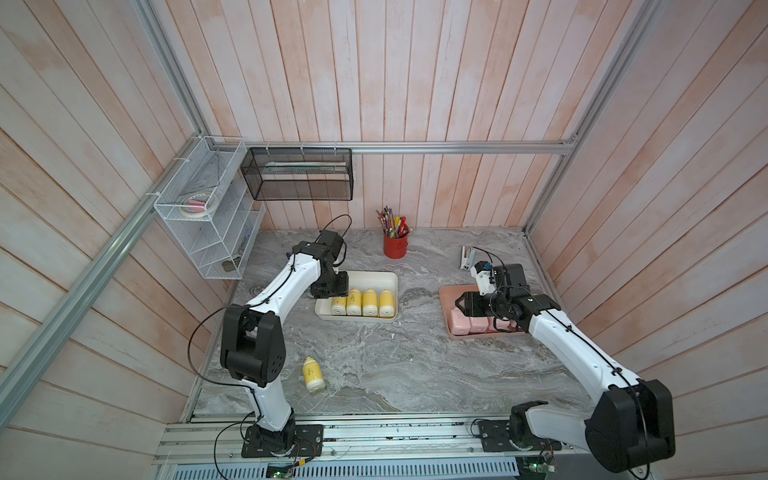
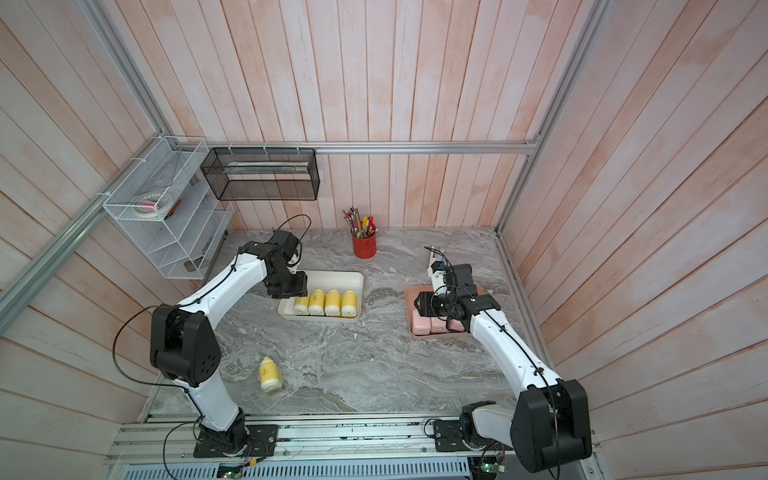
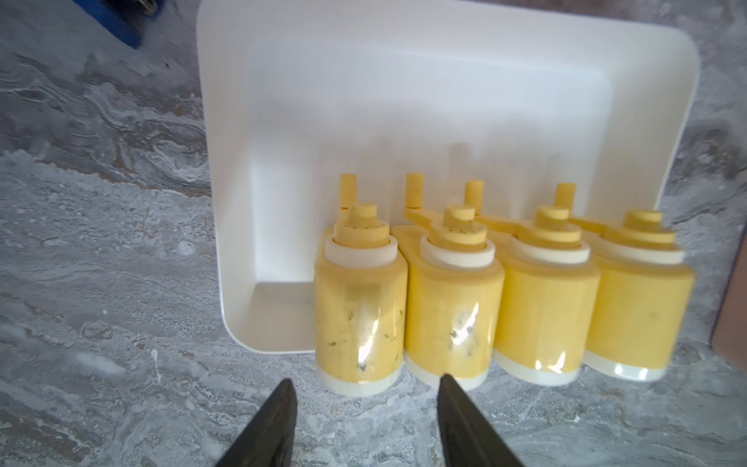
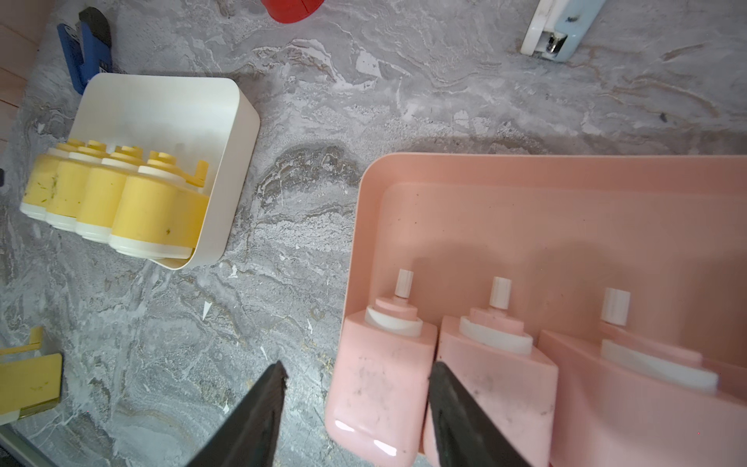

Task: Place the pencil sharpeners by color into the storage box
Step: Place the pencil sharpener in the storage box, then pick up the pencil sharpener from the center of the board.

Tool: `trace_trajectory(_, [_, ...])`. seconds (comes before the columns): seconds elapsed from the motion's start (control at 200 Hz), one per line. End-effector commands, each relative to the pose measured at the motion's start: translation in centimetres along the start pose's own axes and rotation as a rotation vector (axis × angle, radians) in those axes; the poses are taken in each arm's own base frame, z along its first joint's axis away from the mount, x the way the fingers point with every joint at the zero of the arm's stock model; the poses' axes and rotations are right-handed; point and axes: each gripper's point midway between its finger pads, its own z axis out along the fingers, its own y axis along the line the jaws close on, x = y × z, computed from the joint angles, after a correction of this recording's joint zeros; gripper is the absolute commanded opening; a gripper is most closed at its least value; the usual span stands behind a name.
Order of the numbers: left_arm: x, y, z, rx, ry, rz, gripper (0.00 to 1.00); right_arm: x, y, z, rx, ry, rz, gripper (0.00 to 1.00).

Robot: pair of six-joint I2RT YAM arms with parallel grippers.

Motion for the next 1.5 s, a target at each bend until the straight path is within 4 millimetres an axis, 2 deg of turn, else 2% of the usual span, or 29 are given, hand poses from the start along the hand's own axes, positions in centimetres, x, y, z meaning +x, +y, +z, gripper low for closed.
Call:
trace_trajectory(0.0, [1.7,0.6,-2.7,-0.017,-0.035,-0.06,0.59,0.3,0.6,0.1,-0.033,0.0,0.004,0.6])
trace_trajectory(0.195, [6.0,1.1,-5.5,-0.018,-0.078,-0.148,0.59,0.5,1.0,-0.1,-0.056,-0.005,-0.003,0.6])
trace_trajectory(0.41, [12.4,0.8,-6.9,-0.033,-0.075,-0.244,0.6,0.8,1.3,-0.6,-0.07,-0.013,-0.013,0.6])
trace_trajectory(0.61, [16.1,1.3,-7.1,-0.046,-0.073,-0.316,0.61,0.9,1.7,-1.0,-0.085,-0.02,-0.018,0.6])
trace_trajectory(0.76, [17.9,2.6,-6.8,-0.119,-0.058,-0.352,0.61,1.1,1.8,-1.3,-0.092,-0.025,-0.018,0.6])
trace_trajectory(0.945, [19.0,3.5,-6.4,-0.132,-0.066,-0.412,0.61,1.2,1.9,-1.7,-0.096,-0.032,-0.017,0.6])
trace_trajectory(1.19, [21.3,4.3,-4.0,-0.12,-0.032,-0.482,0.62,1.6,2.3,-1.5,-0.106,-0.014,-0.022,0.6])
trace_trajectory(1.495, [22.3,4.5,-2.4,-0.12,-0.01,-0.506,0.63,2.1,2.7,-0.8,-0.114,0.015,-0.036,0.6])
